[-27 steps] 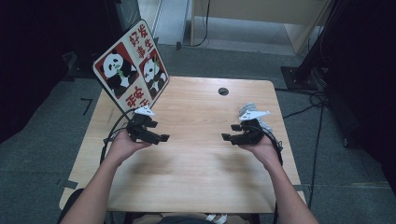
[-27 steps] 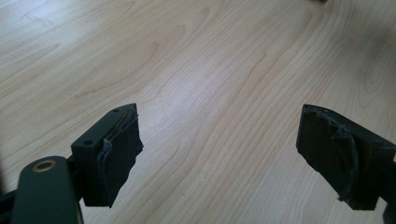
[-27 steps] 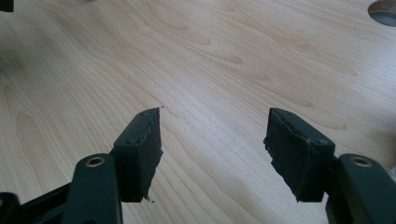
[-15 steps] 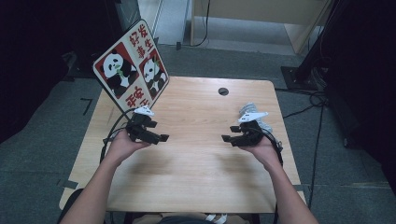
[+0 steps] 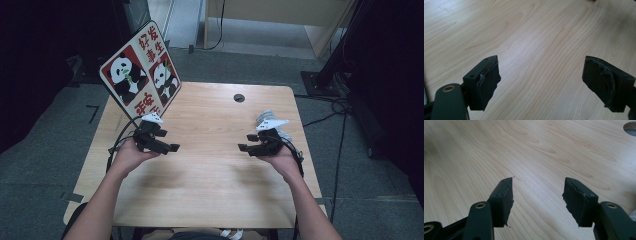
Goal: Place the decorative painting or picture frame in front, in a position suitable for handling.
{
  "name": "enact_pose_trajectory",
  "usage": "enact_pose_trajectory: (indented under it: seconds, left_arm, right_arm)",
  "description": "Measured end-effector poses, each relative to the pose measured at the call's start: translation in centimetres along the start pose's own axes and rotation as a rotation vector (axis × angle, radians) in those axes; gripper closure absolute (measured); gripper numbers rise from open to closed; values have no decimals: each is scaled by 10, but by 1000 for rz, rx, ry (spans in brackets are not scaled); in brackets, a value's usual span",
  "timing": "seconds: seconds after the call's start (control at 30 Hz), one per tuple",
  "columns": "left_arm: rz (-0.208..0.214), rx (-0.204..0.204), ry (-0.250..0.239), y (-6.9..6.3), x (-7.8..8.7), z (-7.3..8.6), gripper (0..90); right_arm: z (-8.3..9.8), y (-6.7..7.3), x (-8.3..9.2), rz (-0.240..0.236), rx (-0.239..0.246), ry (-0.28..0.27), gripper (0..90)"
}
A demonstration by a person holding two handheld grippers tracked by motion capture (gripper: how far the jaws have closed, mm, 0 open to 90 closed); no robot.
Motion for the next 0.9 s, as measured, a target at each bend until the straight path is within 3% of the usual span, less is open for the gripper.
enact_pose_trajectory:
  seconds: [0.33, 0.5, 0.9]
  left_arm:
    - [-13, 13, -16, 4, 13, 2, 145]
    - [-23, 39, -34, 9, 23, 2, 145]
    - [-48, 57, -33, 19, 44, 10, 150]
  right_arm:
    - [-2, 0, -2, -16, -7, 5, 401]
    - [-3, 2, -4, -33, -4, 14, 397]
    - [-1, 5, -8, -47, 6, 39, 392]
Point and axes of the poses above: each handheld gripper's, and its own axes: x roughly backward along the jaws, z roughly out of its underside, y roughly to its left, the point moved 9 cm from there along -x, roughly forward along the jaws, and after that the axes turned 11 degrees about -y, right-handed, at the moved point
